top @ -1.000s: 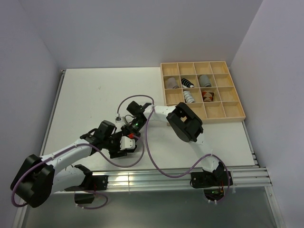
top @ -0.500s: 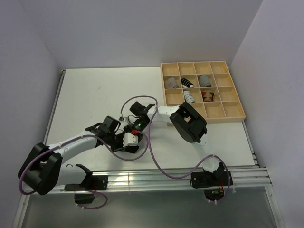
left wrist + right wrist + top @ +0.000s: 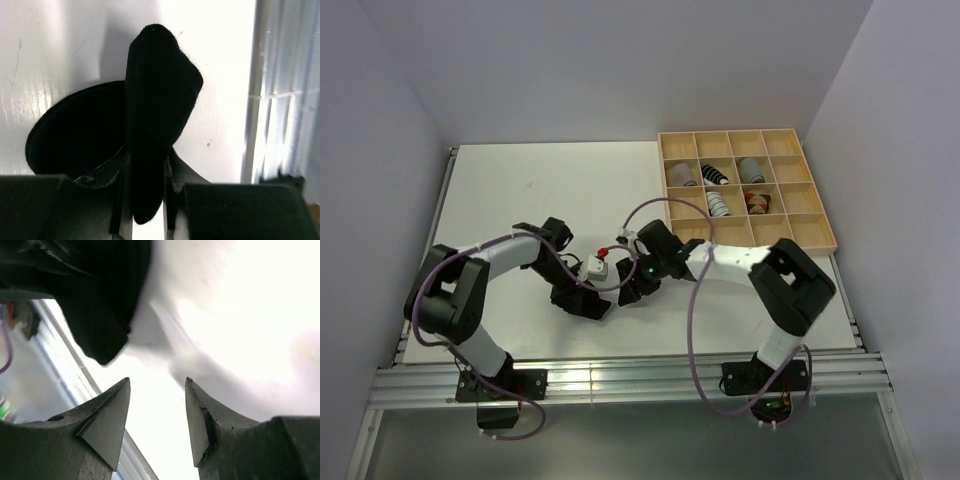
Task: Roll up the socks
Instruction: Roll the sock at the center of the board.
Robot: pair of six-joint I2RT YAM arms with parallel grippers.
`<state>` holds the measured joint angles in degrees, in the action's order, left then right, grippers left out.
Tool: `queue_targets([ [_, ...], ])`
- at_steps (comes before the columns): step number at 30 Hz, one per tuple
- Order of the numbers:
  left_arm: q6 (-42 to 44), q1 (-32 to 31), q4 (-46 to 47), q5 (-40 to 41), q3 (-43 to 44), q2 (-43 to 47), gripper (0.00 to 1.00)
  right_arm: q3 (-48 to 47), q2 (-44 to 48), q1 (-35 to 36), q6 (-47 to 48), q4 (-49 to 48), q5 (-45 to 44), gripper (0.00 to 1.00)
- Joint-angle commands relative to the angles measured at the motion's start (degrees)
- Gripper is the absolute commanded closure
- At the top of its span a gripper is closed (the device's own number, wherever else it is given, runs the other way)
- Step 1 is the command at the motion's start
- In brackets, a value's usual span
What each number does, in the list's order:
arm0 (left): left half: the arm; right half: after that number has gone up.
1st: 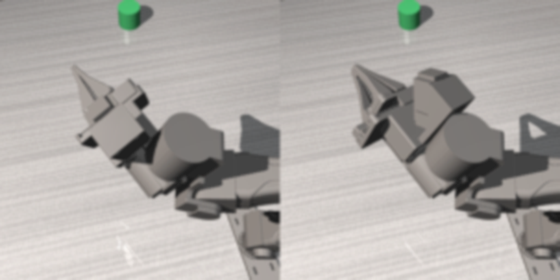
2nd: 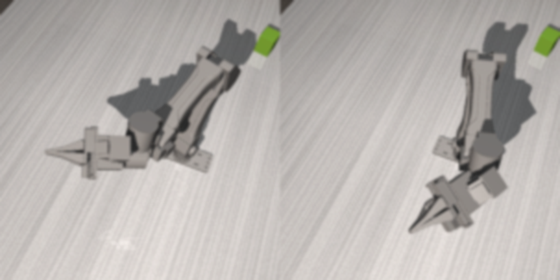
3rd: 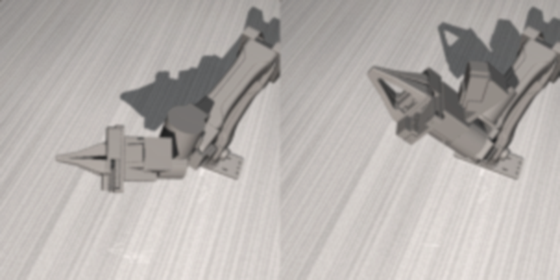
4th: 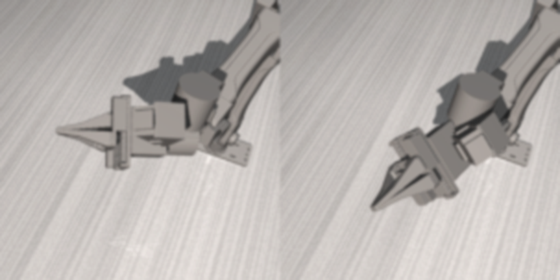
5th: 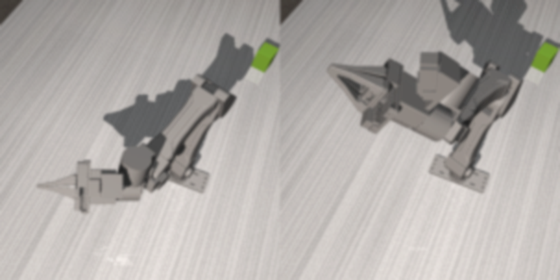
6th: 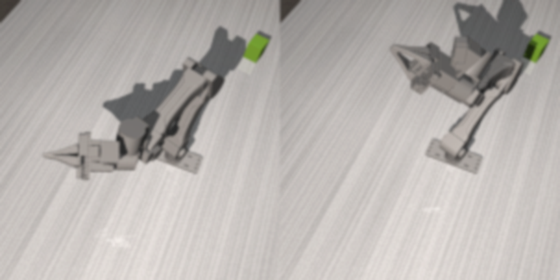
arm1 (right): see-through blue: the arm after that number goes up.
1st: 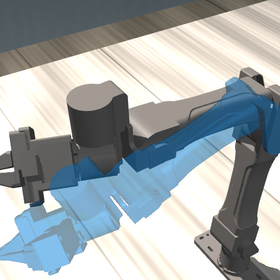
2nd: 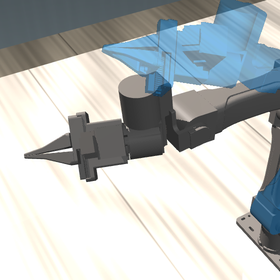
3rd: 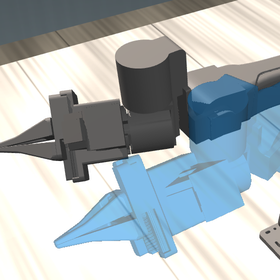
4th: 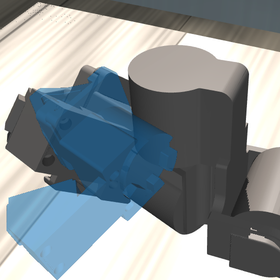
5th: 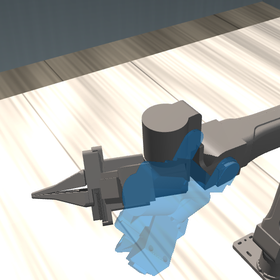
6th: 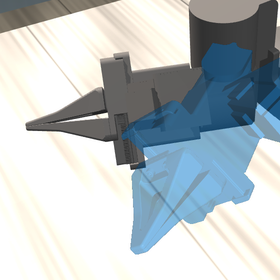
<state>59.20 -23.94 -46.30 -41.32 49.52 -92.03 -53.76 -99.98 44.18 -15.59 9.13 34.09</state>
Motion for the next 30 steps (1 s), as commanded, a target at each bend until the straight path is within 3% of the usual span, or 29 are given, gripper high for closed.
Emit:
queue_targets([
  [1,6.97,1.44,-13.18,-4.91,6.02,-4.46,0.9,4.44,9.88,0.11,-4.44,-10.69,-13.06,0.44],
  [5,9.18,2.5,-18.55,-5.87,10.15,-9.65,0.89,13.48,20.15,0.72,-6.03,-18.78,-19.22,0.43],
  [9,9.88,2.67,-21.46,-6.49,13.75,-15.01,0.89,14.83,23.17,7.29,-1.12,-20.47,-29.23,0.41],
  [16,8.74,2.67,-22.86,-7.11,17.01,-19.59,0.89,5.78,13.34,22.59,7.77,-15.63,-43.93,0.41],
  [30,8.04,2.67,-23.13,-6.75,17.81,-21.0,0.89,-3.55,-1.09,32.28,14.98,-15.45,-55.35,0.39],
])
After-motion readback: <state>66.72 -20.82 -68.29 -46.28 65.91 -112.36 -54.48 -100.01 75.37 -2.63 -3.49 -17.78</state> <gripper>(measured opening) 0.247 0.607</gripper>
